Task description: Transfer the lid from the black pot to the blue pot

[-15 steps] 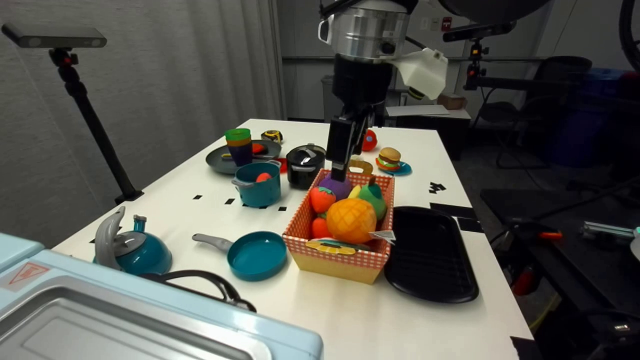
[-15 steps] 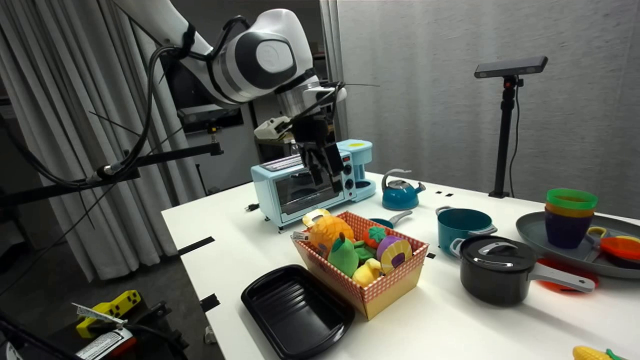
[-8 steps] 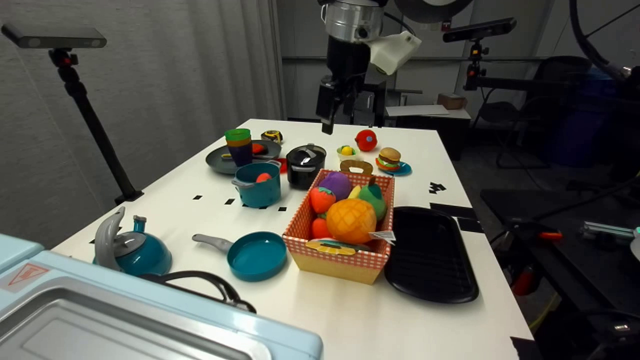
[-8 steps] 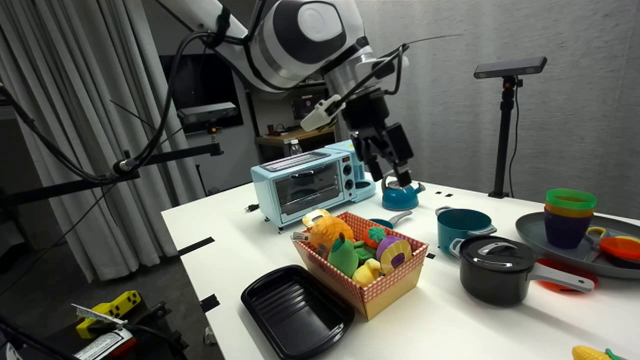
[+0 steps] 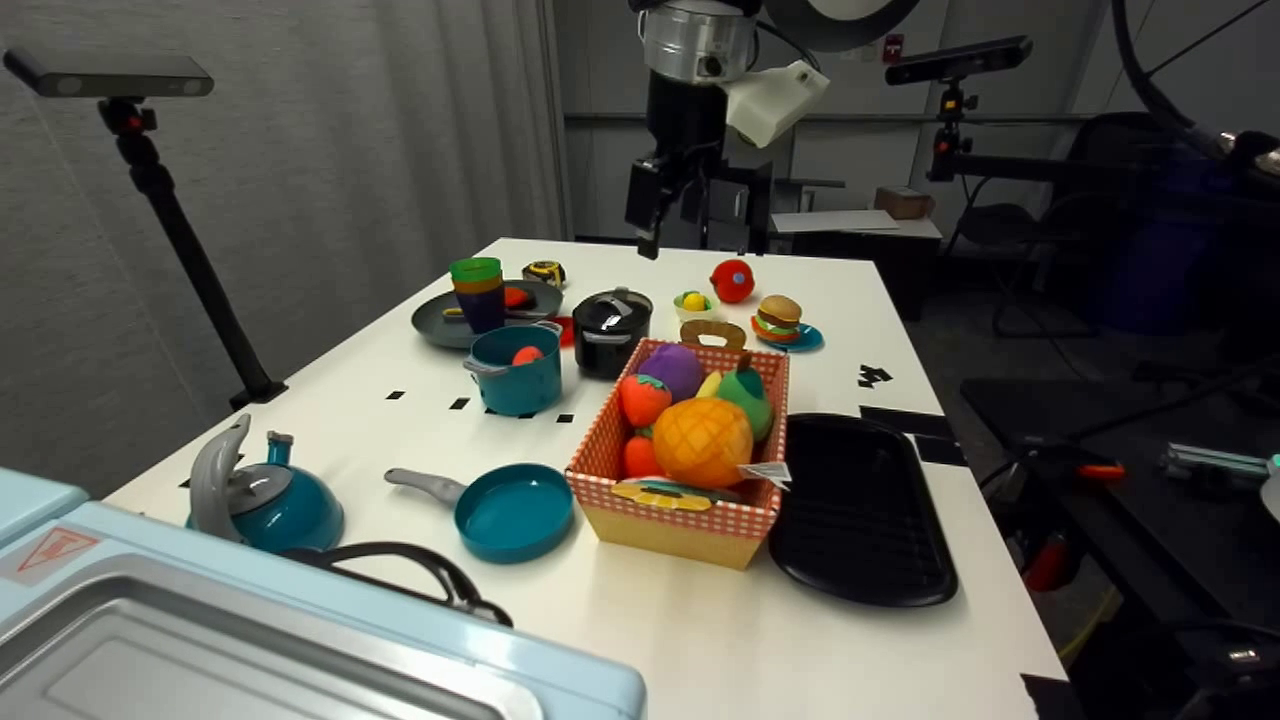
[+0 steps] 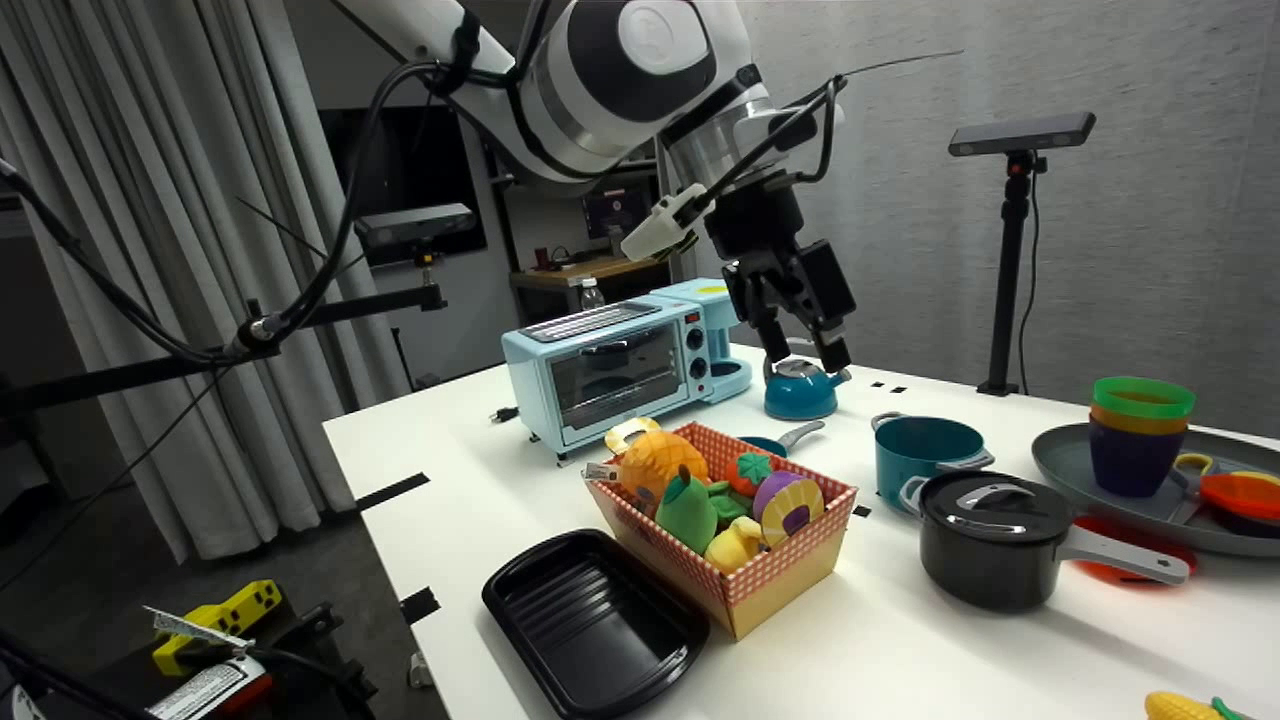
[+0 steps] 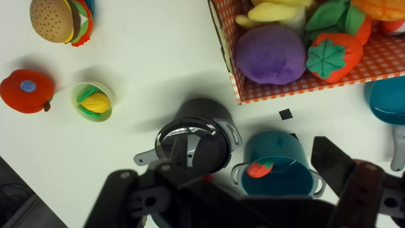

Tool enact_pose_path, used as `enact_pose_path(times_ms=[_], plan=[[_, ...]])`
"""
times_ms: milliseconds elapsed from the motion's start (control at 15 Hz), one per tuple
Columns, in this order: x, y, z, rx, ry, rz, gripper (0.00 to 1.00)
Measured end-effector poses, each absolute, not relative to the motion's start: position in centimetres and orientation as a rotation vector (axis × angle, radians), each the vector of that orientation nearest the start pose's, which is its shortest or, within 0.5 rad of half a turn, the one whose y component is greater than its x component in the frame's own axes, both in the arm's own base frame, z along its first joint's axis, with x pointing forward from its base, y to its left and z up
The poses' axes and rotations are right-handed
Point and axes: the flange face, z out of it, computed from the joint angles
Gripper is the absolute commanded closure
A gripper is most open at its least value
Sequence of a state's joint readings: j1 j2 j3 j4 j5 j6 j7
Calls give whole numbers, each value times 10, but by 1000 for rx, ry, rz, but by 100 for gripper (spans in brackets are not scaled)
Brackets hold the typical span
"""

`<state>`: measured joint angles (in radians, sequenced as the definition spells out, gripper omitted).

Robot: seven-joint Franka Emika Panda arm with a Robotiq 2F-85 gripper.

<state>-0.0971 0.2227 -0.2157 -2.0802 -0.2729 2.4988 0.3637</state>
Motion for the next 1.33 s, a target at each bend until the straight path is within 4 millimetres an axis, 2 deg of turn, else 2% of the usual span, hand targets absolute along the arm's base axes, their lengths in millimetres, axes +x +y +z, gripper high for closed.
enact_pose_path(times_ms=[133, 267, 467, 600, 733, 1000, 1333], plan=[[571, -176, 341, -3262, 760, -334, 0], [571, -161, 334, -3264, 735, -316, 0], [576, -135, 314, -3277, 744, -287, 0], [580, -127, 295, -3282, 791, -281, 0], [584, -127, 276, -3280, 860, -292, 0], [591, -144, 249, -3281, 969, -279, 0], [595, -145, 248, -3282, 976, -286, 0]])
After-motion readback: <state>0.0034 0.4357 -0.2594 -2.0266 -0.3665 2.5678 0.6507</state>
